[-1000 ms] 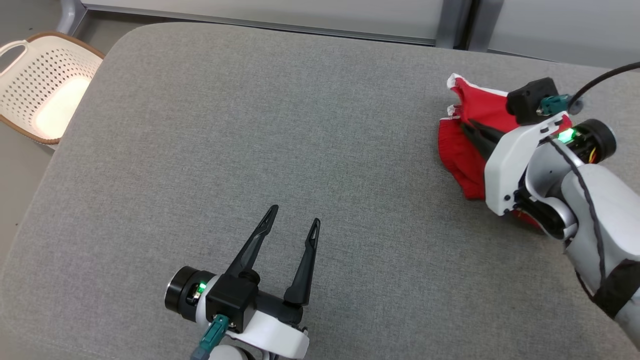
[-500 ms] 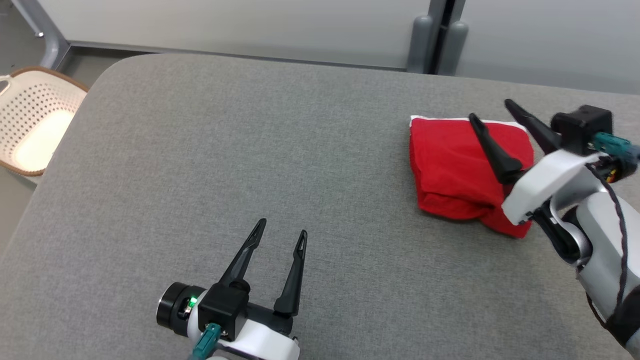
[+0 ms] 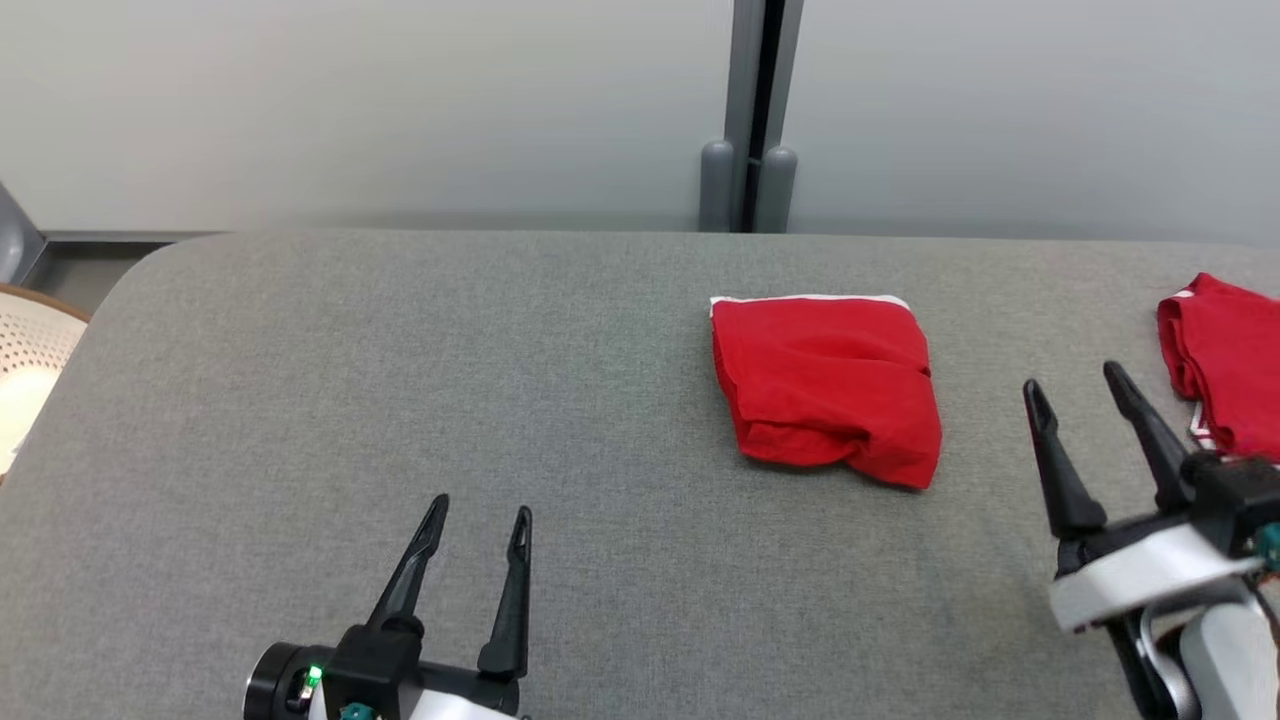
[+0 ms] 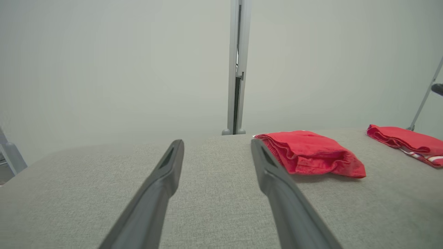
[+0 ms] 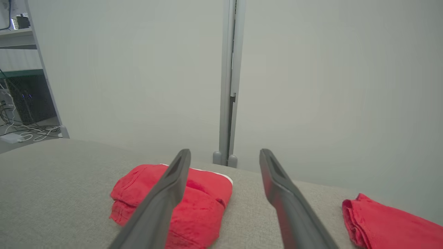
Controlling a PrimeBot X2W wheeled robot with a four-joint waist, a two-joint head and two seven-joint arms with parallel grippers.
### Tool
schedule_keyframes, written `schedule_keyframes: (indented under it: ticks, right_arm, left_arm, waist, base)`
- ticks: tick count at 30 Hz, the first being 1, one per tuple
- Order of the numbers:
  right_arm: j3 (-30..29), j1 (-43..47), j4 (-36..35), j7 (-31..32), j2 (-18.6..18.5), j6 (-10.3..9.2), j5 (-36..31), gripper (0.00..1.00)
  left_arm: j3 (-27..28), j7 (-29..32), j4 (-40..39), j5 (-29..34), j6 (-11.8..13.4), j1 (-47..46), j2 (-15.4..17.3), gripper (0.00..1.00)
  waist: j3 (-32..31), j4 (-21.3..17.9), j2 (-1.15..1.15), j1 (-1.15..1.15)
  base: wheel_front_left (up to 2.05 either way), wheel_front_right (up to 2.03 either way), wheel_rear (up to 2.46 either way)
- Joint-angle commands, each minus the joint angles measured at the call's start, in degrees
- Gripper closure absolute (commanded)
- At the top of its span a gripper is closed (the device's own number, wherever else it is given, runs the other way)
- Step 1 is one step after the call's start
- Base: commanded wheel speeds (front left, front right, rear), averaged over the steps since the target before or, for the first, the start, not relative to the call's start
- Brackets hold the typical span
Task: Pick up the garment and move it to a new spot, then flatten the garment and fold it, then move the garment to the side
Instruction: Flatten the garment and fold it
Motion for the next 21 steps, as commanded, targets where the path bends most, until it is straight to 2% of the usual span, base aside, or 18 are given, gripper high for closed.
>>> schedule_keyframes:
  ticks: [1,2,5,10,21]
  right_arm:
    - [-2.32,4.60,-2.89,-0.25,2.23,-0.04,-2.43,0.00]
    - [-2.32,4.60,-2.89,-0.25,2.23,-0.04,-2.43,0.00]
    - [-5.03,9.76,-6.89,-0.27,5.81,-0.04,-5.43,0.00]
    - [-7.04,15.70,-10.15,-0.28,9.61,-0.04,-9.44,0.00]
    - [-8.44,20.86,-11.18,-0.28,13.38,-0.05,-11.18,0.00]
  left_arm:
    - [1.08,0.04,-0.60,0.72,0.50,1.65,0.23,0.00]
    - [1.08,0.04,-0.60,0.72,0.50,1.65,0.23,0.00]
    - [2.83,0.04,-1.39,1.17,0.92,3.46,0.21,0.00]
    - [5.61,0.04,-2.70,2.02,1.49,6.54,0.21,0.00]
    - [8.37,0.04,-3.79,2.97,1.77,10.94,0.17,0.00]
  waist:
    - [-2.12,-1.52,0.00,0.00]
    - [-2.12,-1.52,0.00,0.00]
    - [-3.20,-2.45,0.00,0.00]
    - [-4.60,-3.35,0.00,0.00]
    - [-6.57,-3.26,0.00,0.00]
  base:
    - [0.00,0.00,0.00]
    - [0.00,0.00,0.00]
    - [0.00,0.00,0.00]
    - [0.00,0.00,0.00]
    - [0.00,0.00,0.00]
